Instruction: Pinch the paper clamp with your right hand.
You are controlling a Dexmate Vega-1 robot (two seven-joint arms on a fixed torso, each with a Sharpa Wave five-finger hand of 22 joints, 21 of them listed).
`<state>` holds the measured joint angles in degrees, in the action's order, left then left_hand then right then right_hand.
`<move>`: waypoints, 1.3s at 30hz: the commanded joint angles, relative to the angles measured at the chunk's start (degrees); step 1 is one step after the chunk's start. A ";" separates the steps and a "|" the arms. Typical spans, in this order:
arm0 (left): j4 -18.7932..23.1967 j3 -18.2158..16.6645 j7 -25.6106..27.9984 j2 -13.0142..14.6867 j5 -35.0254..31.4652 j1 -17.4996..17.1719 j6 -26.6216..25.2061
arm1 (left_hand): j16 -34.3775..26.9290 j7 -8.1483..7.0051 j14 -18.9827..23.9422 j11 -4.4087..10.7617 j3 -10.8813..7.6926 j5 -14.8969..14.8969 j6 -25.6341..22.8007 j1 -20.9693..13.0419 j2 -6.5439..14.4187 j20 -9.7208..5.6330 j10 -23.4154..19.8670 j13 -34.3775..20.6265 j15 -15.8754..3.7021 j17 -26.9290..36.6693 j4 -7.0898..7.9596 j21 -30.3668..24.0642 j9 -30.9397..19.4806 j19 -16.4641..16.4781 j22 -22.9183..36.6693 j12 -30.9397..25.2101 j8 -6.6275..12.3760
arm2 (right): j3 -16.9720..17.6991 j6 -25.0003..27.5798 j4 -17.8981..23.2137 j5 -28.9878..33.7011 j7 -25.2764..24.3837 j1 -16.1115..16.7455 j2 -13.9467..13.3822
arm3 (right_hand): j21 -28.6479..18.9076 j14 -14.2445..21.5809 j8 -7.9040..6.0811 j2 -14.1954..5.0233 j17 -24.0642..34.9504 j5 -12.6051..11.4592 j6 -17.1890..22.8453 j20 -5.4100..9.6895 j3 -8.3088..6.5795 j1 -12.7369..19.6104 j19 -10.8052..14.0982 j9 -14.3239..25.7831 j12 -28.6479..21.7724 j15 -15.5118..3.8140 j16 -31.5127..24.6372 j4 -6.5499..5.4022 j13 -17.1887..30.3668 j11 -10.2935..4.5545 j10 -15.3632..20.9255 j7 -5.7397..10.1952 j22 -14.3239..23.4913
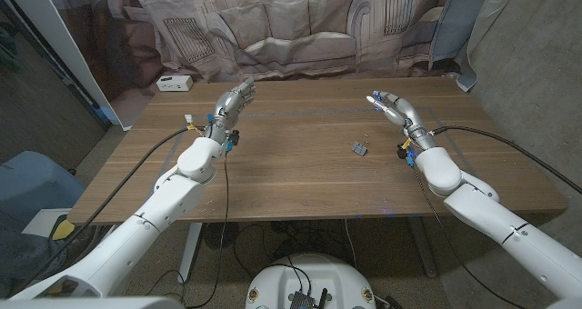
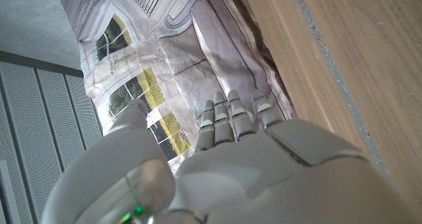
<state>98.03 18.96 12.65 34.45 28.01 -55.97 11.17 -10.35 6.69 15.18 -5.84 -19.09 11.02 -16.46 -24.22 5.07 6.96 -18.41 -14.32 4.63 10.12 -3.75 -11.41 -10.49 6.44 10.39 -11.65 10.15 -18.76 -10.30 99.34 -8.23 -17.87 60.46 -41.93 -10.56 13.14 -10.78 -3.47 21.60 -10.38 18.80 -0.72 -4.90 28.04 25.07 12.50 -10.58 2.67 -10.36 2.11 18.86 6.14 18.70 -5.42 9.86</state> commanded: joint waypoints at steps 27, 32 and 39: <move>-3.69 -0.90 -4.20 -0.81 3.70 0.12 3.86 | 0.10 0.74 -1.70 -0.58 -0.40 0.16 0.23 0.55 0.31 -1.59 1.30 0.71 0.29 0.10 -0.91 0.20 -0.06 -0.22 -0.07 0.34 0.45 | 2.73 -13.12 -15.34 -31.12 23.05 -3.59 6.95 | 0.44 -2.88 0.19 0.97 -1.50 -0.68 -2.86 -0.54 1.56 -3.70 -3.70 -0.53 0.03 1.17 -0.04 -1.23 -1.62 2.35 -2.71 -0.91 0.00; -3.62 -1.08 -4.25 -0.65 3.88 -0.06 3.91 | 0.09 0.77 -1.83 -0.58 -0.41 0.15 0.33 0.62 0.29 -1.90 1.36 0.79 0.38 0.10 -0.98 0.18 -0.06 -0.21 -0.07 0.31 0.44 | 2.68 -12.72 -14.88 -31.13 22.62 -3.39 6.97 | 0.33 -2.96 0.08 1.11 -1.68 -0.72 -2.82 -0.53 1.74 -4.04 -3.79 -0.60 -0.07 1.30 -0.12 -1.32 -1.81 2.56 -2.69 -1.36 -0.01; -3.88 -1.25 -4.58 -0.67 4.13 -0.16 4.46 | 0.03 0.85 -1.88 -0.56 -0.44 0.14 0.35 0.69 0.30 -1.88 1.46 0.91 0.31 0.10 -1.08 0.20 -0.05 -0.29 -0.08 0.27 0.47 | 2.45 -12.30 -14.19 -30.70 21.83 -3.06 6.99 | 0.24 -3.25 -0.03 1.27 -1.90 -0.78 -2.77 -0.52 1.93 -4.37 -3.96 -0.69 -0.13 1.43 -0.14 -1.38 -2.05 2.69 -2.79 -1.60 -0.01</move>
<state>94.53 17.99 8.56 33.71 31.70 -55.85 14.89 -10.35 7.28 13.45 -6.44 -19.46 11.02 -16.26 -23.91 5.37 5.51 -17.19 -13.29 4.93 10.13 -4.59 -11.41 -10.39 5.85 10.12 -11.42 10.41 -16.18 -23.25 84.75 -37.99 3.96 57.09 -35.21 -10.14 10.00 -10.78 -2.19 19.66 -10.63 15.96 -1.35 -3.25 24.35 21.17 11.70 -10.35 3.98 -10.37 0.78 16.75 8.82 16.06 -6.67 9.87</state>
